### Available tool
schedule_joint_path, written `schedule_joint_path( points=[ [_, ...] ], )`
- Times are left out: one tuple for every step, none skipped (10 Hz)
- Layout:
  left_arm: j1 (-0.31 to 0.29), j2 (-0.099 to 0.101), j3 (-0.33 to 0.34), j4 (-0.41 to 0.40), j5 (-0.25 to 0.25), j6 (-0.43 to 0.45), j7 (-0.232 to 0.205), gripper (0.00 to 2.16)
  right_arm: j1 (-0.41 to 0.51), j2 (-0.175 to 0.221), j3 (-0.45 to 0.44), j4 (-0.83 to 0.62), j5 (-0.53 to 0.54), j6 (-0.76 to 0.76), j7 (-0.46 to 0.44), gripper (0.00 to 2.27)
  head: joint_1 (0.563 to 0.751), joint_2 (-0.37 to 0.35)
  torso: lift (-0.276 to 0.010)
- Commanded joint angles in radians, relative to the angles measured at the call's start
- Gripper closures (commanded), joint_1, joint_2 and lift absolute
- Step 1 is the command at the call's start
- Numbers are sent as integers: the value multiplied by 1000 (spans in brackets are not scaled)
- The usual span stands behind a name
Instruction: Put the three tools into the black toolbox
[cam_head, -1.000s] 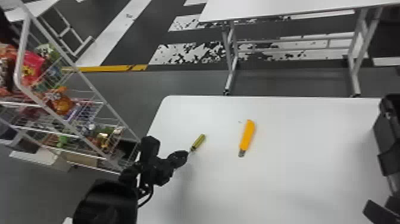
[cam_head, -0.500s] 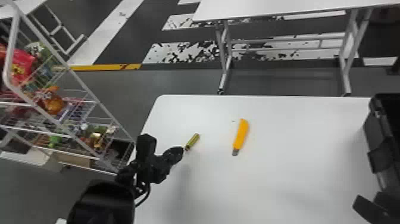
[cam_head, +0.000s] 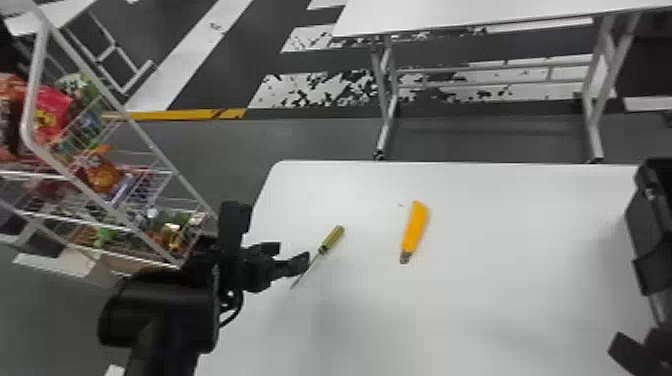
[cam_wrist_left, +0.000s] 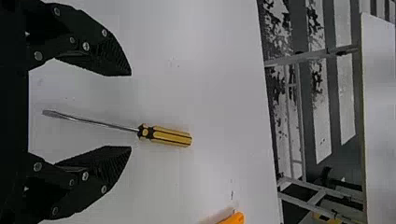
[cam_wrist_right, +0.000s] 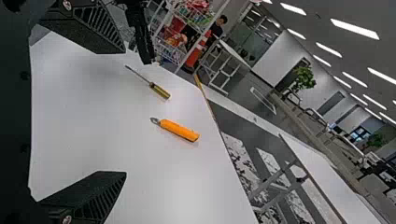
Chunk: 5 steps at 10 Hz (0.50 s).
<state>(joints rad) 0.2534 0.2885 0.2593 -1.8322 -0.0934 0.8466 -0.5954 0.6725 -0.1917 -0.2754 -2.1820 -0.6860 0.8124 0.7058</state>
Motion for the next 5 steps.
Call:
schedule_joint_path(
  points=[
    [-68, 0, -8, -22, -2, 202, -6, 63, -2, -2, 7, 7, 2, 0, 3, 66, 695, 350, -51],
    [-128, 1, -28, -16, -11, 343, -7, 66, -2, -3, 13, 5, 2, 0, 4, 66, 695, 350, -51],
    [-180, 6, -42, 1, -5, 423, -14, 66, 4, -6, 16, 4, 2, 0, 4, 66, 695, 350, -51],
    [-238, 8, -65, 25, -14, 509, -14, 66, 12, -8, 16, -1, 2, 0, 6, 66, 695, 350, -51],
    [-275, 8, -86, 40, -28, 552, -17, 66, 19, -9, 16, -5, 2, 0, 11, 66, 695, 350, -51]
  ],
)
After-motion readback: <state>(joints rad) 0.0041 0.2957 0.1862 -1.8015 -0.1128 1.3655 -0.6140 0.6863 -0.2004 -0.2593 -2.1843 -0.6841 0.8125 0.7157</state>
